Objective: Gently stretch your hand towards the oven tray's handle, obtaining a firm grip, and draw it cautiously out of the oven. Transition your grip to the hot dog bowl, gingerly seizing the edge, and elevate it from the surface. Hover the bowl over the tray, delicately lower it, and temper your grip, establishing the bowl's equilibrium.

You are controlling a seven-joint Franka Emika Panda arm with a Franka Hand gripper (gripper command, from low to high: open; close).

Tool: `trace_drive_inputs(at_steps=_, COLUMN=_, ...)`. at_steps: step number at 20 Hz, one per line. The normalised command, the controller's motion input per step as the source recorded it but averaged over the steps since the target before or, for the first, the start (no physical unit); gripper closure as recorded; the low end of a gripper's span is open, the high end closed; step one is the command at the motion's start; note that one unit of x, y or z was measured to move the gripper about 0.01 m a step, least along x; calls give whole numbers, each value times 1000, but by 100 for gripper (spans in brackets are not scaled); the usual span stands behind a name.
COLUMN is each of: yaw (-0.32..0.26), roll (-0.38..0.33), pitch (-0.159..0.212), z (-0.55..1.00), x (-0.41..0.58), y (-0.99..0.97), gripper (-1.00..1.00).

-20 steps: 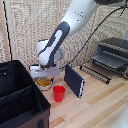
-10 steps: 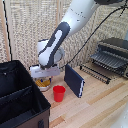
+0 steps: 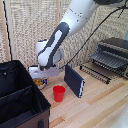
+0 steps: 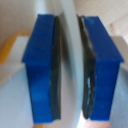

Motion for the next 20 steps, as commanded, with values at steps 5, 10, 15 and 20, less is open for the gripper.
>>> trace_drive_inputs(at_steps=5, yaw=-173, roll=6, pitch=-42, z=342, x=0, y=53, gripper=100)
trace_drive_inputs(at_steps=10, yaw=-201, roll=2, pitch=-81, z=576, x=6, y=61, gripper=100)
trace_drive_inputs(at_steps=15, yaw=-157, roll=0, pitch=-63, z=714, x=-1, y=98, gripper=100)
trace_drive_inputs(at_steps=20, yaw=-161, roll=-18, pitch=-17, z=943, x=-15, y=55, gripper=100)
